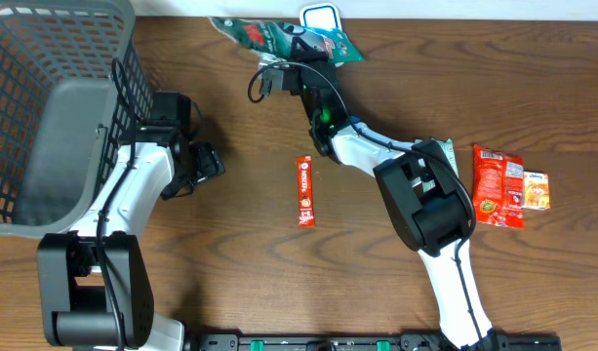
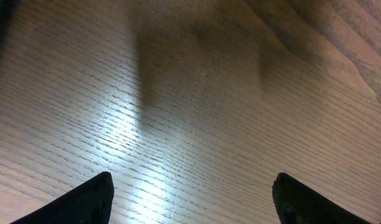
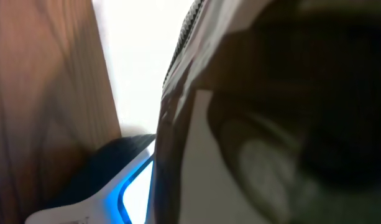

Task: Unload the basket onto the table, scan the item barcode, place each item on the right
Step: 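Carry the gloves pack to the table's right side and release it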

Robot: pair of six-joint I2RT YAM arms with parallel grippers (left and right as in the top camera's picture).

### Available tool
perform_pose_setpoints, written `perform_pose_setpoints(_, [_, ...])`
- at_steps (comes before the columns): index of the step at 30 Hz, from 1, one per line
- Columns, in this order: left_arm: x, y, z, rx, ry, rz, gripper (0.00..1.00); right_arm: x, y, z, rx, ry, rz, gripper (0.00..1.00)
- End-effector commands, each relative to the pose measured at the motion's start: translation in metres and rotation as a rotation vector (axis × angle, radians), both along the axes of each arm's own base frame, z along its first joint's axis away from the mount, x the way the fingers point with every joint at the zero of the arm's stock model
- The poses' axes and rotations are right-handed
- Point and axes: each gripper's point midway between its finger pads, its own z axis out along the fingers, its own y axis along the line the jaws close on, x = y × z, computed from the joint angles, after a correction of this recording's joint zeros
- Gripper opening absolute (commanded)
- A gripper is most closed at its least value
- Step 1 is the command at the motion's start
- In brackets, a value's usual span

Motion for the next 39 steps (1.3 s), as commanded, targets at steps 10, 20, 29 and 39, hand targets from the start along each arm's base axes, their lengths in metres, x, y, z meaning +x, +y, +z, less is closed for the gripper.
perform_pose_setpoints(10, [-0.002, 0.005, -0.002, 0.014, 0.008, 0.02, 0.83, 0.004, -0.065, 0.135, 0.446, -0.259, -0.258, 0.01])
perform_pose_setpoints(20, [-0.002, 0.006, -0.002, 0.014, 0.008, 0.02, 0.83, -0.071, -0.111, 0.25, 0.73, -0.018, -0.351, 0.01])
perform_pose_setpoints(29, [-0.002, 0.006, -0.002, 0.014, 0.008, 0.02, 0.83, -0.189, -0.168, 0.261, 1.014, 0.468, -0.348, 0.01])
perform_pose_setpoints(39, [-0.002, 0.006, -0.002, 0.014, 0.008, 0.02, 0.83, -0.259, -0.244, 0.162, 0.978, 0.882, -0.72, 0.01])
